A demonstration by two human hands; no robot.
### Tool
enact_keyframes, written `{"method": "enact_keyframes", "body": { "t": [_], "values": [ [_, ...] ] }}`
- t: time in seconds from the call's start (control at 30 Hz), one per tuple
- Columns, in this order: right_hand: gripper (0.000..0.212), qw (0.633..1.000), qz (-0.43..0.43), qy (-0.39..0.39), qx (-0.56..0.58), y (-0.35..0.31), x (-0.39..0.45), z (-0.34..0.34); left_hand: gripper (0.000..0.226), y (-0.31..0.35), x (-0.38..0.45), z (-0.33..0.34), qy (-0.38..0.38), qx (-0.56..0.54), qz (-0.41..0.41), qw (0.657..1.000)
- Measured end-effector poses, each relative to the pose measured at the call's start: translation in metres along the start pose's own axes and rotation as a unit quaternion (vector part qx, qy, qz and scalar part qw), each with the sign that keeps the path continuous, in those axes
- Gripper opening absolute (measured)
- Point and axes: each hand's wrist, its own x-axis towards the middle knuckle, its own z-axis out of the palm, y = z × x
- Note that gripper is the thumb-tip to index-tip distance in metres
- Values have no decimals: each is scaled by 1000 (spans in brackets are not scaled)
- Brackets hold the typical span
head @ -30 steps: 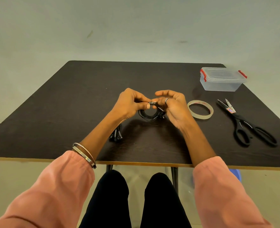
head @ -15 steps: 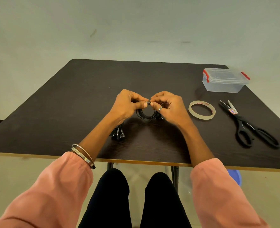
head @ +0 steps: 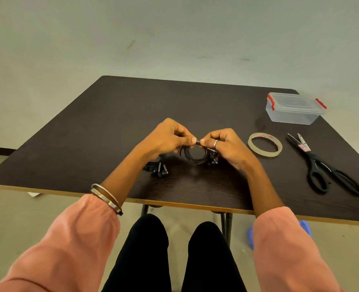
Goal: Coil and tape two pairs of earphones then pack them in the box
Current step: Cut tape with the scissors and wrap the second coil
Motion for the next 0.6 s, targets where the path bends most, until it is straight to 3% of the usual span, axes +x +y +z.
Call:
{"method": "enact_keyframes", "body": {
  "t": [0.13,0.3,0.43,0.53,0.6],
  "values": [
    [10,972,-57,61,-222,8,0,3,9,-4,9,11,7,160,0,987],
    [30,939,-110,93,-312,13,-2,0,13,-3,23,14,12,176,-30,984],
    [40,945,-94,147,-275,13,-7,-7,19,-1,31,7,44,127,-50,990],
    [31,963,-58,235,-116,6,-9,-21,14,12,40,4,76,10,-52,996],
    [29,955,-30,291,-50,-2,-8,-39,14,25,52,8,86,-85,-49,991]
  ]
}}
